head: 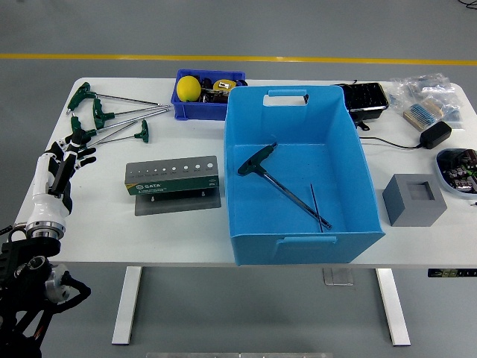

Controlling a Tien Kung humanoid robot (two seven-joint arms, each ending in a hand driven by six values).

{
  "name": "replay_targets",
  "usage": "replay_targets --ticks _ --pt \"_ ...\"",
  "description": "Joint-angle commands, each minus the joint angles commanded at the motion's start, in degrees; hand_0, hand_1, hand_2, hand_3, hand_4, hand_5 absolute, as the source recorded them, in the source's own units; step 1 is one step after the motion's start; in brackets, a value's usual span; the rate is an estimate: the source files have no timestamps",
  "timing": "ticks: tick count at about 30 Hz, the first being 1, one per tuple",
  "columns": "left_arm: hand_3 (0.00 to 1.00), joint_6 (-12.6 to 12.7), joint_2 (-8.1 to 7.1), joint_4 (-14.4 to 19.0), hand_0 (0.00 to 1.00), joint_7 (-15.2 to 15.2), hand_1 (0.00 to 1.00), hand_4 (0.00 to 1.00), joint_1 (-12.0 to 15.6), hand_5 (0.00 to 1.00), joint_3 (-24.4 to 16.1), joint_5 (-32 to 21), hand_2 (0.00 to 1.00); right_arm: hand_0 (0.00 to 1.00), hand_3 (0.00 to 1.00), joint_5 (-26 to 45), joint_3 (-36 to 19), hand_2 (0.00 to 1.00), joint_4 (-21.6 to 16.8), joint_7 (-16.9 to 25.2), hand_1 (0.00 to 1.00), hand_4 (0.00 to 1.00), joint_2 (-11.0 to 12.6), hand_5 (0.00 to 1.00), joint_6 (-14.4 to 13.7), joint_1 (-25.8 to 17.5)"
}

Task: Lift tool from toolbox,place it in box,lift tool from toolbox,place it in box

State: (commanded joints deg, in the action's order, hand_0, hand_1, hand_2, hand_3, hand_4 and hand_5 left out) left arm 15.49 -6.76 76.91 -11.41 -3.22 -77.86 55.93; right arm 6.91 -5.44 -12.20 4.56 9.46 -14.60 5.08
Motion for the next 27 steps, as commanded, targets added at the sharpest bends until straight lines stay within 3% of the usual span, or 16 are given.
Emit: replay_targets --ticks 2,8,9,14,15,18,21,26,27 --pt "0.669 -2.8 0.28 -0.26 0.655 0.27 0.649 0.956 -0.48 0.76 0.22 -3.0 0.719 0.665 0.576 0.2 0.16 0.705 -0.01 0.08 0.626 0.831 0.02 0.744 0.02 0.09" --pt "0.669 -10.74 -0.17 -0.62 0.655 2.97 0.649 0.956 -1.25 0.76 0.29 -10.46 0.719 0.665 0.576 0.95 0.6 0.705 -0.05 0.34 0.626 0.831 0.03 0.744 0.07 0.17" --pt "0.682 -11.44 -0.24 -0.67 0.721 3.48 0.719 0.983 -1.24 0.814 0.06 -10.62 0.775 0.665 0.575 1.0 0.63 0.704 -0.05 0.35 0.626 0.829 0.03 0.745 0.07 0.15" --pt "0.682 -15.46 -0.79 -1.19 0.721 8.16 0.719 0.983 -1.2 0.814 -1.89 -8.2 0.775 0.665 0.575 0.7 0.42 0.704 -0.05 0.23 0.626 0.829 -0.02 0.745 0.08 0.05" --pt "0.692 -16.37 -1.09 -1.35 0.751 9.22 0.764 0.998 -1.31 0.892 -2.12 -7.49 0.799 0.665 0.574 0.59 0.35 0.704 -0.05 0.19 0.626 0.829 -0.03 0.745 0.07 0.04" --pt "0.692 -18.76 -2.4 -2.32 0.751 11.45 0.764 0.998 -2.17 0.892 -2.43 -5.36 0.799 0.665 0.574 0.15 0.05 0.704 -0.03 0.03 0.626 0.829 -0.05 0.745 0.03 0.04" --pt "0.693 -18.79 -3.61 -3.63 0.757 11.02 0.78 0.998 -3.24 0.919 -2.28 -3.81 0.8 0.664 0.574 -0.22 -0.16 0.704 -0.04 -0.08 0.627 0.829 -0.02 0.746 0.01 0.06" --pt "0.693 -16.05 -4.85 -5.76 0.757 6.96 0.78 0.998 -4.52 0.919 -2.27 -2.44 0.8 0.664 0.574 -0.45 -0.36 0.704 -0.01 -0.16 0.627 0.829 0.0 0.746 -0.02 0.08" --pt "0.696 -15.61 -4.91 -6.0 0.756 6.21 0.778 0.998 -4.65 0.871 -2.38 -2.26 0.798 0.664 0.574 -0.42 -0.33 0.705 -0.01 -0.15 0.627 0.829 0.02 0.745 -0.01 0.11"
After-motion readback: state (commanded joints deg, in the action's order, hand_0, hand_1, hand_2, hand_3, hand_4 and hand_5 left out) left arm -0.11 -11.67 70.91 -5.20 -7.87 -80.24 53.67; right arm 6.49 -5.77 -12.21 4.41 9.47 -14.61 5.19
